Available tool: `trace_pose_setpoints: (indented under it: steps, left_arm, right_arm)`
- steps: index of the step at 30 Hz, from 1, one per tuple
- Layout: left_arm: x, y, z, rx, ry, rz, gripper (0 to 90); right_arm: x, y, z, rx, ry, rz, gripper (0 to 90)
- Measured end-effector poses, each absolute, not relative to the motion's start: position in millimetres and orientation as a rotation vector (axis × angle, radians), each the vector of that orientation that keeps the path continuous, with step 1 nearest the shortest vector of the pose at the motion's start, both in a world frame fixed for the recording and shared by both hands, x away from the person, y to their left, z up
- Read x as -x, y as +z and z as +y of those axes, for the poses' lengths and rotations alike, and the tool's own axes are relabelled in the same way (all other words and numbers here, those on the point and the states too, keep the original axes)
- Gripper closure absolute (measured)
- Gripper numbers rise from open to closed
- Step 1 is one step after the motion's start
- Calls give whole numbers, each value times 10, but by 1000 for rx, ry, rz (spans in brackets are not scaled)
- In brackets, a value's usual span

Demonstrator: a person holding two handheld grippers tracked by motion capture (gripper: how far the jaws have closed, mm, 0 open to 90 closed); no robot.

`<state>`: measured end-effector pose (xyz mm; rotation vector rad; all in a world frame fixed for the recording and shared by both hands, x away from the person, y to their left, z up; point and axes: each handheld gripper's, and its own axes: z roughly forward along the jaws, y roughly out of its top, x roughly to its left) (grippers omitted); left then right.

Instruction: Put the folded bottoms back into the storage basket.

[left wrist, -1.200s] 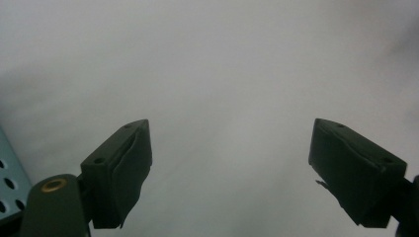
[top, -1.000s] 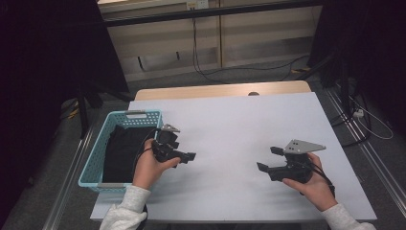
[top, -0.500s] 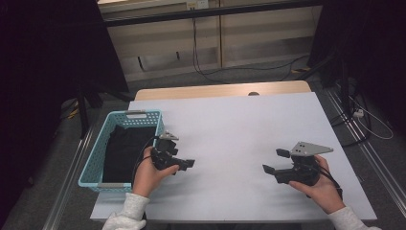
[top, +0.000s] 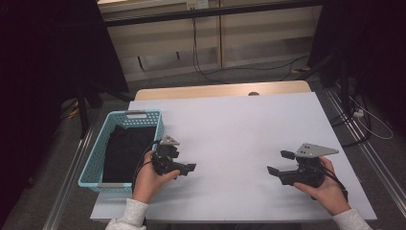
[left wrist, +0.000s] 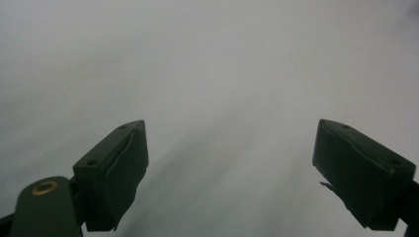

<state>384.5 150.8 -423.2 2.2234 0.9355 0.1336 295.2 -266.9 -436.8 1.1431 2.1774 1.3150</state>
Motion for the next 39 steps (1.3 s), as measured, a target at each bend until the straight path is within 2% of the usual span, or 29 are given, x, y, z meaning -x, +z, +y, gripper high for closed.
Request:
trace_pose_setpoints:
  steps: [39]
  left_arm:
    - [-3743,-4294,1507,-2205,172,913,73]
  right_arm:
    - [-2812,-4471,-2790,-1127,1238,2232,191]
